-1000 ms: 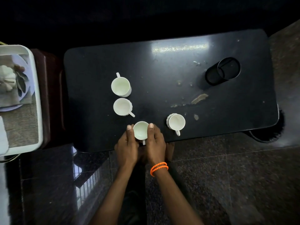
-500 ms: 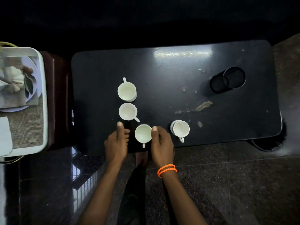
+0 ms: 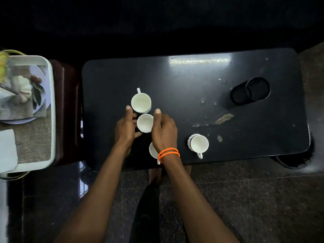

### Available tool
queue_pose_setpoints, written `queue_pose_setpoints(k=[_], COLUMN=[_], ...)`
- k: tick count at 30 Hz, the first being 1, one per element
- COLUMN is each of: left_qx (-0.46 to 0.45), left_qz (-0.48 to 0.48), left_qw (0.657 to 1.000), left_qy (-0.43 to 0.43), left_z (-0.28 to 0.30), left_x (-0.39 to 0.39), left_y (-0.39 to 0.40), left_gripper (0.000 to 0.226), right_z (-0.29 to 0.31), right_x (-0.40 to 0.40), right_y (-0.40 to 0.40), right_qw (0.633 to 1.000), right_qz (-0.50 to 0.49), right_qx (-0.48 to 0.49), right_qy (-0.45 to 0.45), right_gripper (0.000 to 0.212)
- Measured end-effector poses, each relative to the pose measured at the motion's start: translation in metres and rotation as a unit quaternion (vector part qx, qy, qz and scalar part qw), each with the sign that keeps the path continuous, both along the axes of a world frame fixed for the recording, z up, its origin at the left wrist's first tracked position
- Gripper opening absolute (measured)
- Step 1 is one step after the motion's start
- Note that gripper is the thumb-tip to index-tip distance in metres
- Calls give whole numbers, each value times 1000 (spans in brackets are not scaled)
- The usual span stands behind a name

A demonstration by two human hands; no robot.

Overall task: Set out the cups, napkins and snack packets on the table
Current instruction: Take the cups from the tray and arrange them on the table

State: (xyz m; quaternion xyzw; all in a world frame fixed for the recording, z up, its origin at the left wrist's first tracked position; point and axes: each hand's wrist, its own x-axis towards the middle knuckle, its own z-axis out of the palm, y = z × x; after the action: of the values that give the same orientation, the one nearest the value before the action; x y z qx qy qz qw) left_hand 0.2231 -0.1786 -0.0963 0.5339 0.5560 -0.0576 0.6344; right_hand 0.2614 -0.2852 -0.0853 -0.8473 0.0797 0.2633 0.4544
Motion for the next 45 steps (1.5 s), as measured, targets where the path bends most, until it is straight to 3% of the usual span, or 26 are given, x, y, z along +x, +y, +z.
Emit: queue_pose_setpoints(k=[3, 7, 13, 18, 24, 39, 43, 45], left_qx=[-23, -37, -17, -24, -46, -73, -17, 23], left_qz=[5, -8, -99, -167, -168, -111, -140, -158], left_qw=[1000, 999, 995, 985, 985, 991, 990, 987], left_qy=[-4, 1, 0, -23, -19, -32, -19, -3], left_z=[-5, -13, -14, -12, -18, -11, -13, -14], left_x=[2, 10, 47, 83, 108, 116, 111, 104], left_y=[-12, -27, -43, -65, -87, -103, -107, -110], left_gripper=[61, 55, 54, 64, 83, 63, 59, 63], right_z=[-4, -12, -17, -18, -19, -19, -14, -13], right_x=[7, 24, 69, 105, 125, 130, 117, 101], right_y=[-6, -21, -37, -53, -76, -86, -100, -115], right_qw=[1000, 997, 996, 996, 994, 996, 997, 995], right_qz=[-18, -61, -87, -81, -98, -88, -60, -34], right_qx=[-7, -12, -22, -24, -19, -14, -45, -85], right_qy=[-10, -40, 23, 26, 37, 32, -29, -46], right_gripper=[46, 42, 65, 59, 57, 53, 31, 30])
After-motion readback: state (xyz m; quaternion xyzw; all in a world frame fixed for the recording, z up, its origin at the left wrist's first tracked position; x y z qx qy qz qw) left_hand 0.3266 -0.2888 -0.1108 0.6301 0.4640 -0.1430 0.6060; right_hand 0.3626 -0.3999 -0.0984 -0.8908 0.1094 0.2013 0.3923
